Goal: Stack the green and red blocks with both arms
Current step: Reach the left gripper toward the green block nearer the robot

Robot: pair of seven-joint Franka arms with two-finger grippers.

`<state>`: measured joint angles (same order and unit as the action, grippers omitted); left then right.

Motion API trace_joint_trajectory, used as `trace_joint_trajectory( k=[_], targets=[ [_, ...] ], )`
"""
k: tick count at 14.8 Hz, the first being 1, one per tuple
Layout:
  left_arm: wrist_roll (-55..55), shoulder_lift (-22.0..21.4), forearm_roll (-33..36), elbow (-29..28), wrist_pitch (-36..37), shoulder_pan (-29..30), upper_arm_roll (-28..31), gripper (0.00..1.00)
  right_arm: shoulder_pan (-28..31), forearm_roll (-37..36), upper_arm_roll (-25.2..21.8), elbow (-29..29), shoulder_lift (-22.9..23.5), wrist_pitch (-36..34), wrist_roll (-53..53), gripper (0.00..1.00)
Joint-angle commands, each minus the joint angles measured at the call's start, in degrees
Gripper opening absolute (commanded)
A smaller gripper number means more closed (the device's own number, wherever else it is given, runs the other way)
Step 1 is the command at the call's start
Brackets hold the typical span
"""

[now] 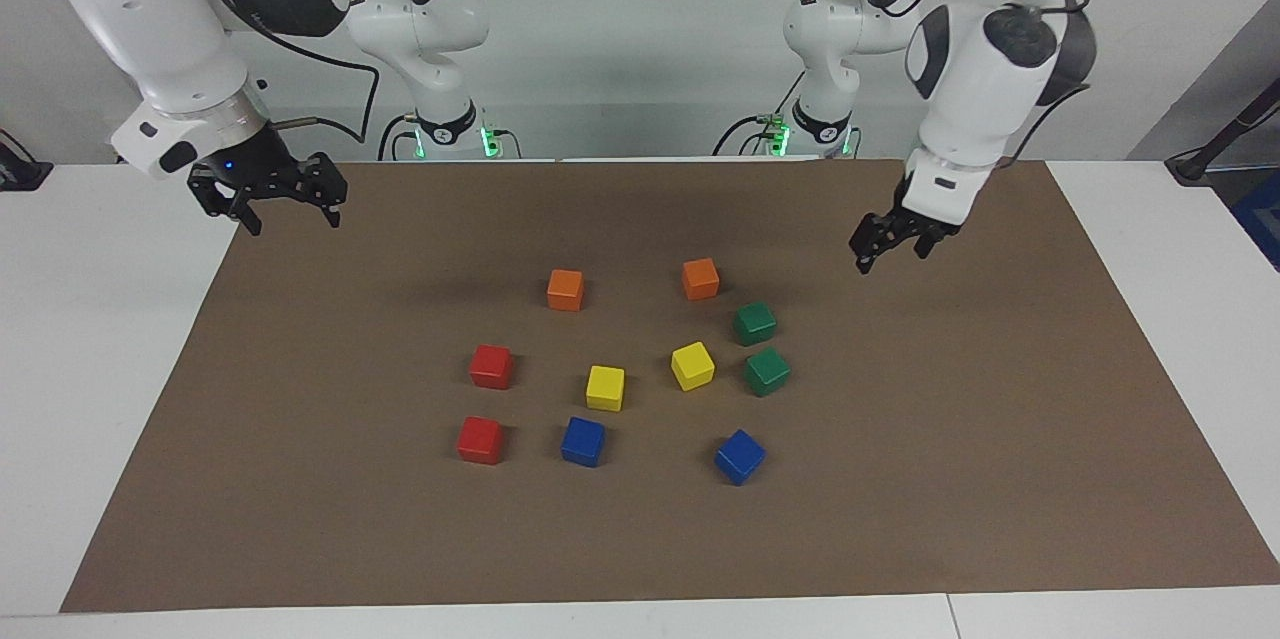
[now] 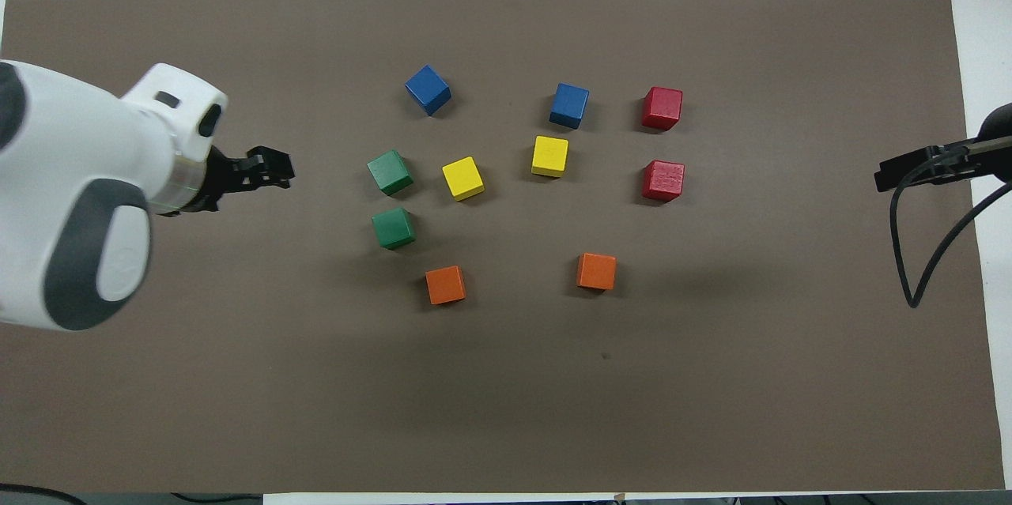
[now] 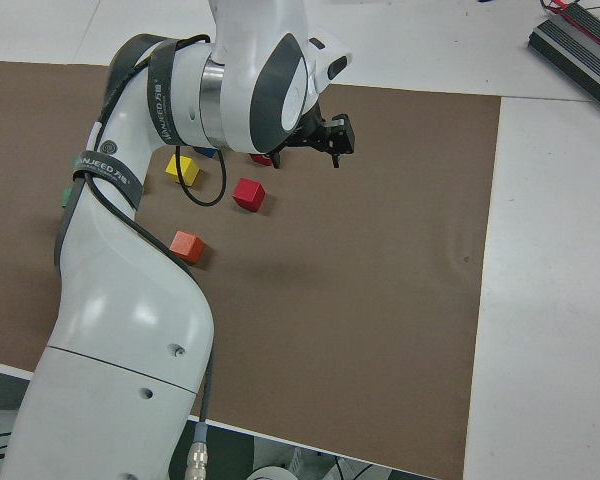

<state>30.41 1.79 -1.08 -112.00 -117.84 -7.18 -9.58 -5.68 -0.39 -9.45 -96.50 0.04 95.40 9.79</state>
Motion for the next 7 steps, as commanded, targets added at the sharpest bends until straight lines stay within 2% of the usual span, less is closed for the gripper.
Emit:
trace_joint_trajectory(
  k=[1, 7],
  targets=[
    [5.18, 5.40, -0.77, -1.20, -6.43, -6.25, 0.87, 1.00, 1.11, -0.67, 0.66, -1.15, -1.10, 0.14, 1.03, 1.00],
    [8.77, 12.16, -0.33, -1.64, -10.46, -11.00, 1.05, 1.00, 0.67, -0.67, 0.66, -1.49, -1.18, 0.40, 0.85, 1.00]
  ],
)
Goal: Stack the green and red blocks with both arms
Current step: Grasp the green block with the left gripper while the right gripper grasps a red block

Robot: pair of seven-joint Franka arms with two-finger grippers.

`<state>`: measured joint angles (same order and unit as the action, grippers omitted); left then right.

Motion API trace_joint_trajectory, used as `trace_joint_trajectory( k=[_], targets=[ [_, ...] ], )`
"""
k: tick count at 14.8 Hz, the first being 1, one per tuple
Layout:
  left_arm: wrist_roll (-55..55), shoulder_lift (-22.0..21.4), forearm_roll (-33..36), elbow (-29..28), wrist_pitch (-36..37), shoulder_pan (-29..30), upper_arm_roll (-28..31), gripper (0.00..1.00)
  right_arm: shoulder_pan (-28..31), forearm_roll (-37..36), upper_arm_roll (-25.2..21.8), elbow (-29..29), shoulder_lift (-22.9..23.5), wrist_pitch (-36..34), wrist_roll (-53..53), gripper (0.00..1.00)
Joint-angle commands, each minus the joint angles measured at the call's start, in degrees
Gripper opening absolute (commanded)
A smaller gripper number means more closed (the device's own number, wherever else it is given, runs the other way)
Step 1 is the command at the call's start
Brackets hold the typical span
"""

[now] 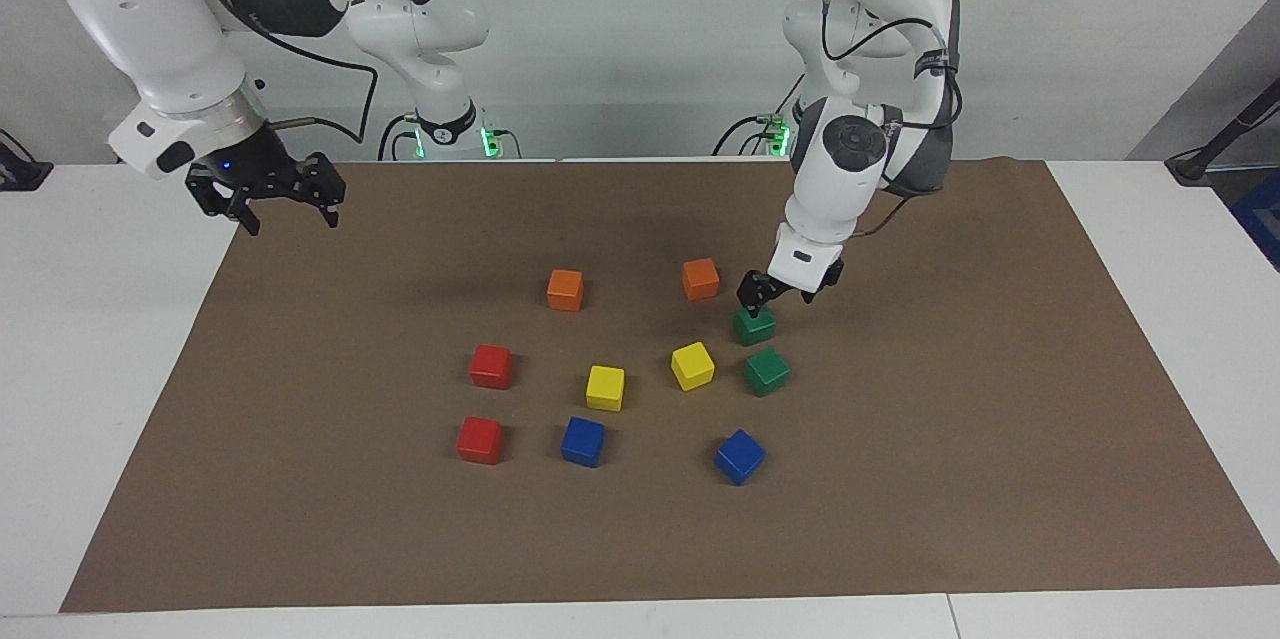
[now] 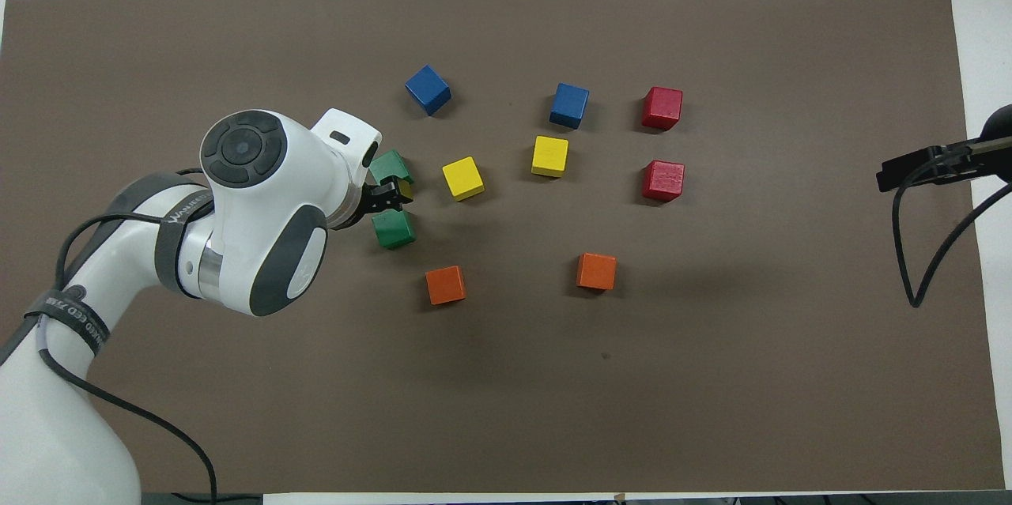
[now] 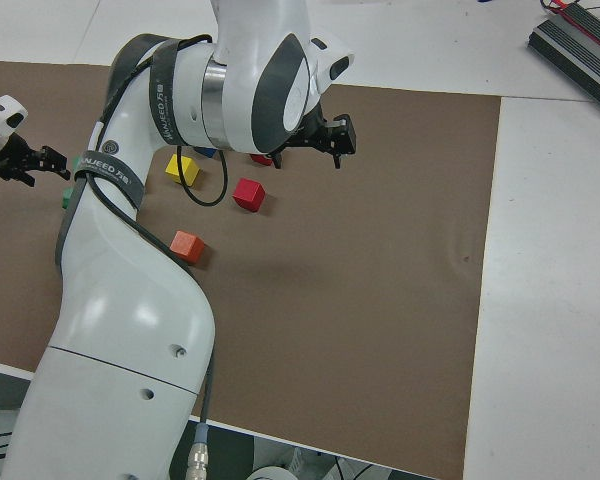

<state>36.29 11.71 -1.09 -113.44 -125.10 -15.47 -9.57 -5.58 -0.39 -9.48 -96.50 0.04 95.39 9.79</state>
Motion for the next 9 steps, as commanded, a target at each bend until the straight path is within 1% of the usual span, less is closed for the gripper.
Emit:
trace_joint_trajectory(
  k=[1, 2, 3, 5, 6, 7, 9],
  targets=[
    [4.12, 3.48, -0.06, -0.29, -4.09, -3.50, 1.04, 1.00, 0.22, -0.67, 0.69, -2.10, -1.27, 1.10, 0.07, 1.00],
    [4.05, 4.10, 0.47, -0.38, -4.19, -3.77, 1.13, 1.00, -0.91, -0.67, 0.69, -3.07, -1.27, 1.98, -2.47, 1.00],
    [3.96, 4.11, 0.65, -0.46, -4.10, -3.51, 1.13, 1.00, -2.66, -0.67, 0.69, -4.90, -1.27, 4.08, -7.19, 1.00],
    [3.96, 3.94, 0.65, -2.39, -4.97, -3.07, 1.04, 1.00, -6.09, -0.58, 0.78, -8.60, -1.01, 7.86, -15.98, 1.00],
    [4.31, 3.85, 0.65, -3.96, -7.07, -3.07, 1.04, 1.00, -7.59, -0.41, 0.78, -10.88, -0.49, 11.01, -20.46, 1.00],
    [4.57, 3.67, 0.65, -5.63, -9.18, -3.16, 1.04, 1.00, -9.52, -0.41, 0.78, -13.51, 0.39, 15.57, -25.47, 1.00],
    [7.72, 3.84, 0.56, -6.18, -10.07, -3.25, 1.04, 1.00, -12.34, -0.14, 0.78, -17.30, 2.84, 23.57, -32.87, 1.00]
  ],
)
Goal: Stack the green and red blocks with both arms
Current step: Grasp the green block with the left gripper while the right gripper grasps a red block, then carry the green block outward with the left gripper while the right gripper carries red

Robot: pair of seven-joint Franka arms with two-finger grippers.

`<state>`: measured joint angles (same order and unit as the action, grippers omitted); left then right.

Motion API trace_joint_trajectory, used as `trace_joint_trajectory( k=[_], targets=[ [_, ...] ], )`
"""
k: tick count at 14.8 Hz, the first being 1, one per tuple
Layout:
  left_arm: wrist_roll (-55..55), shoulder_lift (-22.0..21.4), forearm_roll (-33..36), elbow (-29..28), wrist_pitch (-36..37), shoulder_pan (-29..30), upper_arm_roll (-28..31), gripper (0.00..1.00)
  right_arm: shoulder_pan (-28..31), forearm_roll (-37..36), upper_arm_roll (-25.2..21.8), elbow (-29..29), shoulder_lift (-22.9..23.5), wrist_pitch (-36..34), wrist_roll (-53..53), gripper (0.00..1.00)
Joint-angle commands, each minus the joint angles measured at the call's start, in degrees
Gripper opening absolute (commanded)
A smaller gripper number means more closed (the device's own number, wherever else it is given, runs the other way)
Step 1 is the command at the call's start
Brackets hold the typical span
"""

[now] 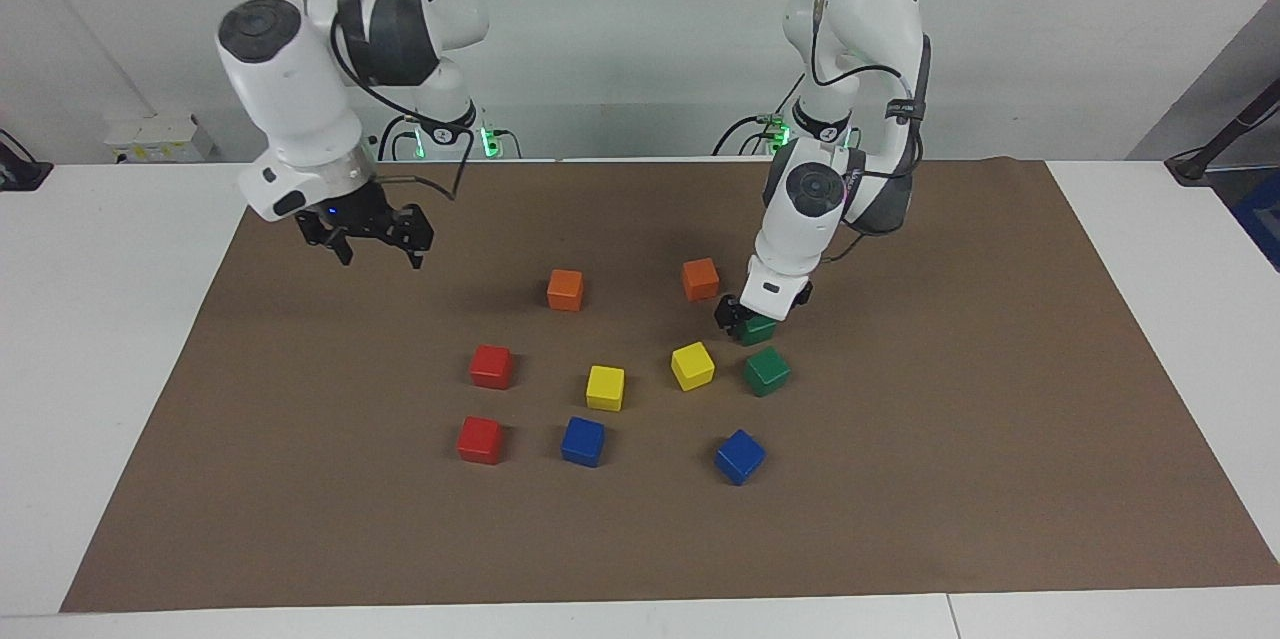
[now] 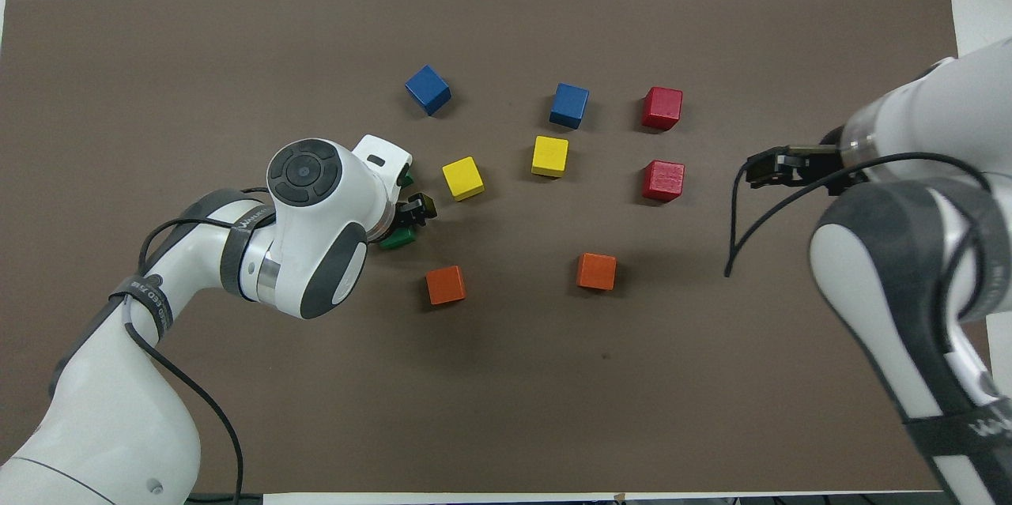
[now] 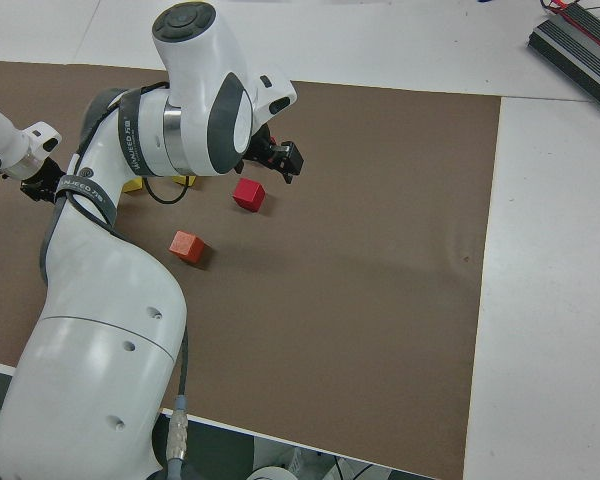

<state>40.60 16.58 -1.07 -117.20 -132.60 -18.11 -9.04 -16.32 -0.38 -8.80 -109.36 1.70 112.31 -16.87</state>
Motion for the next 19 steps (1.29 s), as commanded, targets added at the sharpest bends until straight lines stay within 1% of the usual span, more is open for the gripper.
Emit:
trace_joint_trajectory(
  k=[1, 2, 3, 4, 5, 7, 8, 10, 11, 14, 15, 16, 18, 19],
  targets=[
    [5.86, -0.67, 0.63, -2.50, -3.88, -0.88, 0.51, 1.00, -2.91, 0.11, 0.10, -4.63, 3.29, 9.13, -9.72, 1.00],
    [7.28, -0.06, 0.63, -2.77, -5.38, -1.05, 0.51, 0.95, -3.62, 0.20, 0.10, -4.46, 5.22, 11.33, -12.37, 1.00],
    [8.34, 0.38, 0.63, -2.86, -5.74, -1.14, 0.51, 0.67, -4.50, 0.20, 0.10, -4.46, 7.16, 13.79, -13.79, 1.00],
    [8.87, 0.30, 0.63, -2.60, -4.70, -1.06, 0.51, 0.05, -4.94, 0.20, 0.10, -4.55, 8.83, 16.16, -14.41, 1.00],
    [8.79, 0.21, 0.63, -1.90, -2.34, -1.05, 0.51, 0.00, -4.95, 0.29, 0.10, -4.46, 10.15, 17.75, -14.50, 1.00],
    [6.95, -1.45, 0.63, 0.03, 3.89, 0.17, 0.78, 0.00, -4.95, 0.29, 0.10, -4.46, 11.57, 19.52, -14.50, 1.00],
    [3.46, -3.46, 0.63, 0.83, 7.15, 2.35, 0.95, 0.00, -4.95, 0.29, 0.19, -4.46, 12.27, 19.78, -14.50, 1.00],
    [-9.34, -5.84, 0.63, 1.62, 12.17, 8.84, 0.87, 0.00, -4.95, 0.29, 0.19, -4.46, 13.50, 21.45, -14.50, 1.00],
    [-15.75, -5.94, 0.63, 1.97, 12.45, 12.36, 0.87, 0.00, -4.95, 0.29, 0.19, -4.46, 14.38, 22.15, -14.42, 1.00],
    [-34.38, -5.24, 0.63, 1.98, 8.60, 21.59, 0.87, 0.00, -5.04, 0.20, 0.62, -4.46, 16.75, 24.87, -14.07, 1.00],
    [-40.46, -4.89, 0.63, 1.98, 7.89, 23.19, 0.95, 0.00, -5.04, 0.20, 0.63, -4.46, 17.19, 25.15, -13.80, 1.00],
    [-44.26, -3.67, 0.63, 2.06, 6.05, 24.42, 1.04, 0.00, -5.04, 0.20, 0.89, -4.46, 17.46, 25.15, -13.63, 1.00],
    [-45.00, -1.65, 0.63, 2.06, 2.01, 25.13, 1.04, 0.00, -5.04, 0.20, 0.89, -4.46, 17.98, 25.32, -12.40, 1.00],
    [-45.17, -0.68, 0.71, 2.59, 1.30, 25.14, 1.04, 0.00, -5.04, 0.20, 0.89, -4.55, 18.16, 25.58, -11.96, 0.99]
  ],
)
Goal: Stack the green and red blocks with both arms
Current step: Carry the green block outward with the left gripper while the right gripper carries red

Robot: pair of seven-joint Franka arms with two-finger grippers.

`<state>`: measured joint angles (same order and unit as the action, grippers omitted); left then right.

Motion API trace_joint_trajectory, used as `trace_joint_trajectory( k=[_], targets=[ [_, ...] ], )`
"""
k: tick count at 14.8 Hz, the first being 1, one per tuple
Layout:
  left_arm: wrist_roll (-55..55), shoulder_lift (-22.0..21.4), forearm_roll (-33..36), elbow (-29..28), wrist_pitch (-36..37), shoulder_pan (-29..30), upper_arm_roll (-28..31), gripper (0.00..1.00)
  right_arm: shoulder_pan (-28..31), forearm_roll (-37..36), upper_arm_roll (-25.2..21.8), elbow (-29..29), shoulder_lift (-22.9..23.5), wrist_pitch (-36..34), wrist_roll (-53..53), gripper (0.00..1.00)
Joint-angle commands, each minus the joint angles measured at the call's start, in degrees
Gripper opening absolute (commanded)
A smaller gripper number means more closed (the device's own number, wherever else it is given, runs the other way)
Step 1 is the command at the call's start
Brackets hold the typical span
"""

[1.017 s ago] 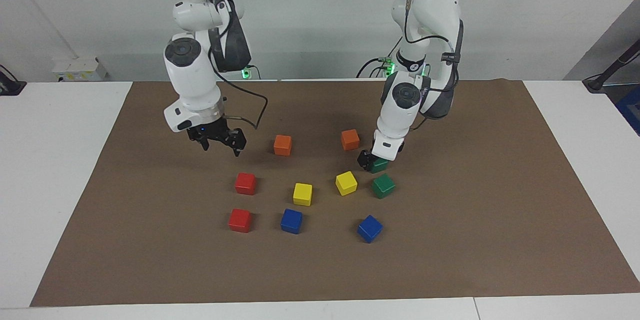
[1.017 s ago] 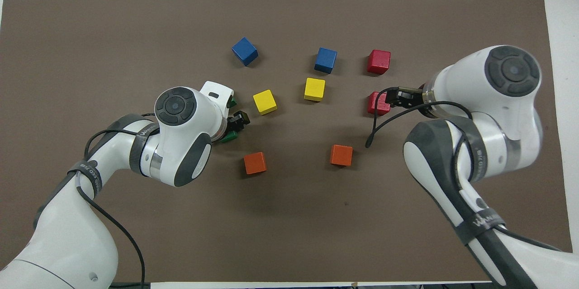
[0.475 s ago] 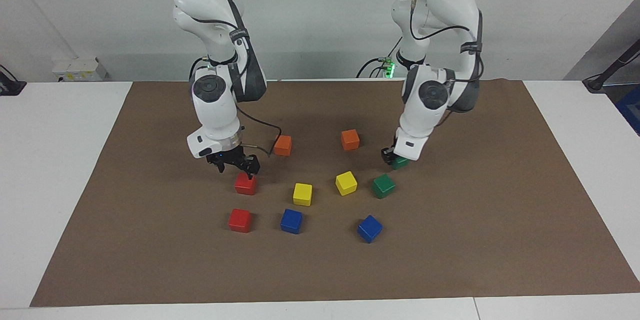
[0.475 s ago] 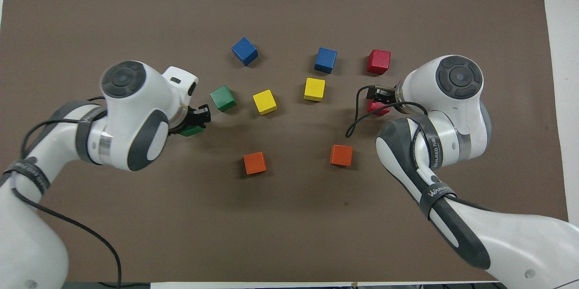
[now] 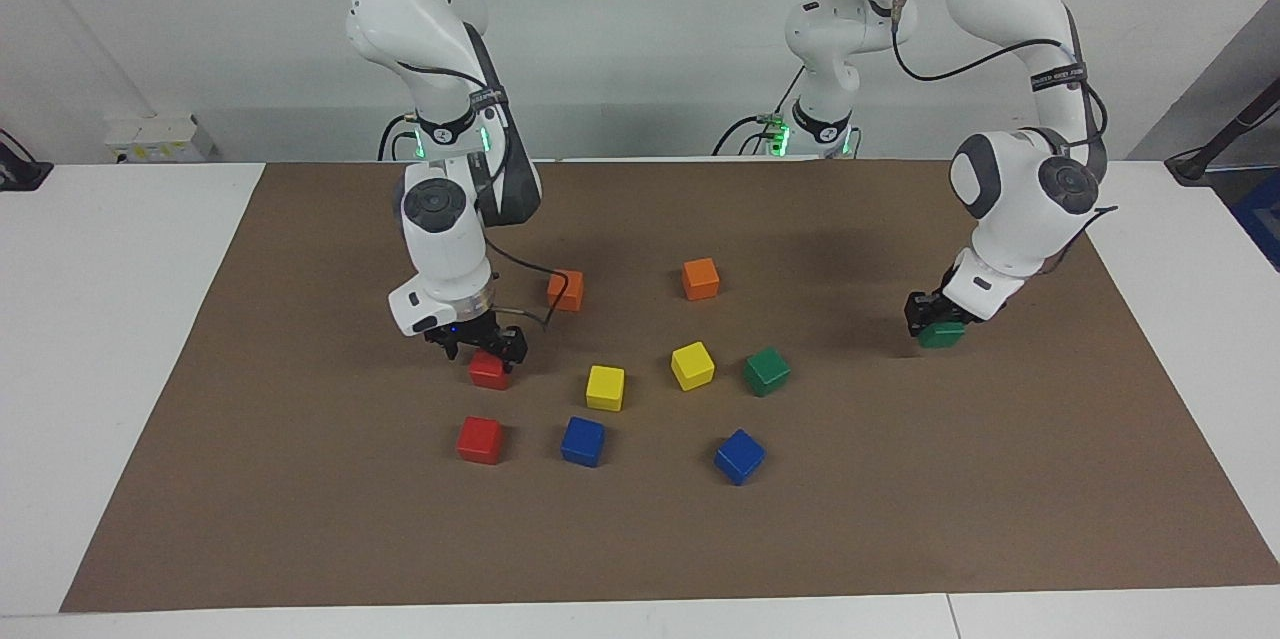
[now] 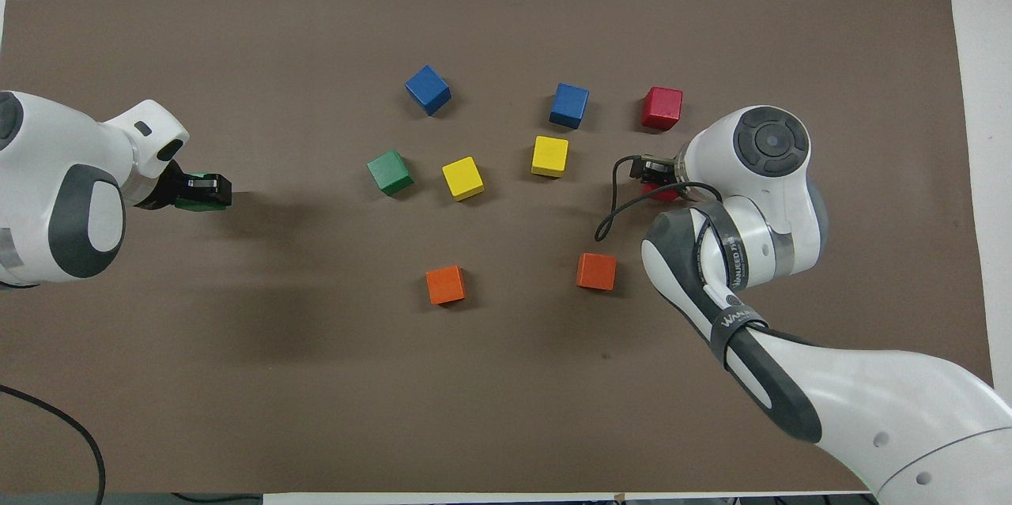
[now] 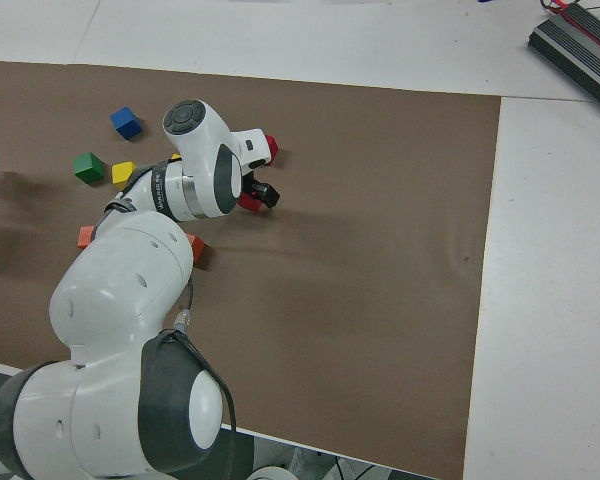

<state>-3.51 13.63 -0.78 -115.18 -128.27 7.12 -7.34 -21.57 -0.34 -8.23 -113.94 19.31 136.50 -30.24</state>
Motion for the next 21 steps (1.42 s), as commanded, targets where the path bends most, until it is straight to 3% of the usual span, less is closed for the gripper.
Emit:
trace_joint_trajectory(
  k=[1, 2, 4, 9, 14, 15, 16, 17, 19, 21],
  targets=[
    [-1.23, 3.24, 1.04, 1.70, -3.13, -0.09, -0.66, 0.00, 0.13, 0.17, 0.32, 0.03, 0.64, 1.40, 2.19, 0.88],
    [-1.23, 4.20, 2.70, 2.49, -3.30, -0.09, -0.66, 0.00, 0.12, 0.17, 0.32, 0.12, 0.73, 1.40, 2.90, 0.66],
    [-1.23, 5.44, 4.30, 3.47, -4.35, -0.09, -0.66, 0.00, 0.21, 0.17, 0.32, 0.21, 0.73, 1.48, 5.44, 0.00],
    [-0.10, 5.80, 4.21, 2.15, -4.80, 0.97, -0.74, 0.00, 1.44, 0.17, 0.24, 1.26, -0.40, -0.70, 9.65, 0.00],
    [9.05, 5.44, 4.12, 1.01, -4.27, 0.35, -0.74, 0.00, 10.65, 0.08, 0.15, 1.09, -7.08, -8.00, 26.51, 0.00],
    [9.05, 5.44, 4.12, 1.01, -4.27, 0.35, -0.66, 0.06, 12.93, 0.17, 0.23, 0.56, -7.26, -7.92, 29.85, 0.00],
    [9.22, 5.44, 4.21, 0.92, -4.44, 0.35, -0.66, 0.42, 15.39, 0.08, 0.24, -0.40, -7.44, -7.05, 33.89, 0.00],
    [9.31, 5.44, 4.21, 0.92, -4.53, 0.26, -0.66, 0.95, 16.64, 0.17, 0.24, -0.84, -7.62, -6.78, 36.28, 0.00],
    [8.35, 5.44, 4.21, 2.23, -3.58, 0.79, -0.66, 1.00, 18.75, 0.17, 0.24, -1.02, -7.01, -6.08, 38.23, 0.00],
    [8.60, 5.97, 2.21, 10.19, 3.68, 1.67, -1.35, 1.00, 20.33, 0.17, 0.24, -1.02, -4.47, -3.36, 41.04, 0.00]
  ],
)
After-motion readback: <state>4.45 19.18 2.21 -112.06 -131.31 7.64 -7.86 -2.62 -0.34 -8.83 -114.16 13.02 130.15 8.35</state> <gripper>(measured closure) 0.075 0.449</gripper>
